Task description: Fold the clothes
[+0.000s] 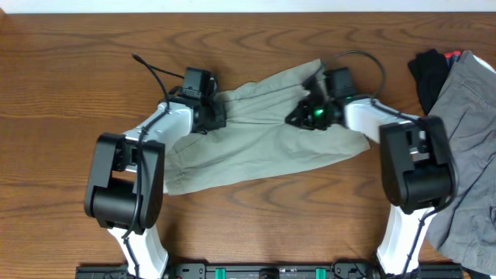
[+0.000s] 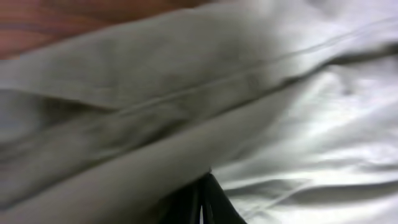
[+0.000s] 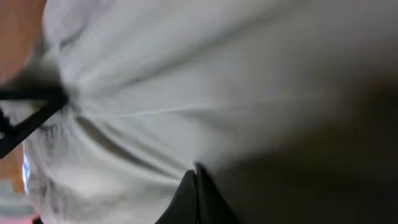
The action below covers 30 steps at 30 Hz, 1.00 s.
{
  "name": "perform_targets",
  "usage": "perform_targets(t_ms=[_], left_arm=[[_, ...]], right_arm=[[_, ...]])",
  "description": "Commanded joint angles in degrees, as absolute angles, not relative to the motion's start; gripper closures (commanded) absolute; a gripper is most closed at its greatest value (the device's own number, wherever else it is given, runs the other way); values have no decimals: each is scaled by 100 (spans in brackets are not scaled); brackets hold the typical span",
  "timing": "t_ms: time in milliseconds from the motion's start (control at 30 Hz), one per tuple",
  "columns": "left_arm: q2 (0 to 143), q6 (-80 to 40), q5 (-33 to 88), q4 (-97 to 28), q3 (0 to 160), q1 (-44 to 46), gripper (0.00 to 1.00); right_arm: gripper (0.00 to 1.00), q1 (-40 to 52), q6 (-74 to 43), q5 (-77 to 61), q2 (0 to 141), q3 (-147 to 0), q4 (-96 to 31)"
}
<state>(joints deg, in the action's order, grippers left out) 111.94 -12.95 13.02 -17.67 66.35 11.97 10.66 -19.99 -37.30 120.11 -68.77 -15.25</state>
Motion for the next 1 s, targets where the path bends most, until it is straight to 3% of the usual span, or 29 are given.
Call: perform_targets(t_ms=[0,233,433,567,667,967], left_arm=[[11338,-937,438,-2099,6514,755,94],[11292,-943,447,-2506,6519,185,94],[10624,-939,692,-2965,6726,-8,94],[9734,-945,1083,-3323,6893,-3,84],[9078,-945,1833,-3614,6890,36,74],[8949,-735,2305,-4344,6484,1125,73]], right_arm=[[99,233,-2005,-2423,12324,-6770,-1804],[99,-840,-1365,-3063,12320,-6772,-2477],[98,-1586,-537,-4412,12040,-6772,-3065],[98,-1800,-156,-5404,11518,-6772,-3365],[99,-1726,12,-6053,10982,-6772,-3577],[99,-137,-145,-5557,10200,-6770,-3205]])
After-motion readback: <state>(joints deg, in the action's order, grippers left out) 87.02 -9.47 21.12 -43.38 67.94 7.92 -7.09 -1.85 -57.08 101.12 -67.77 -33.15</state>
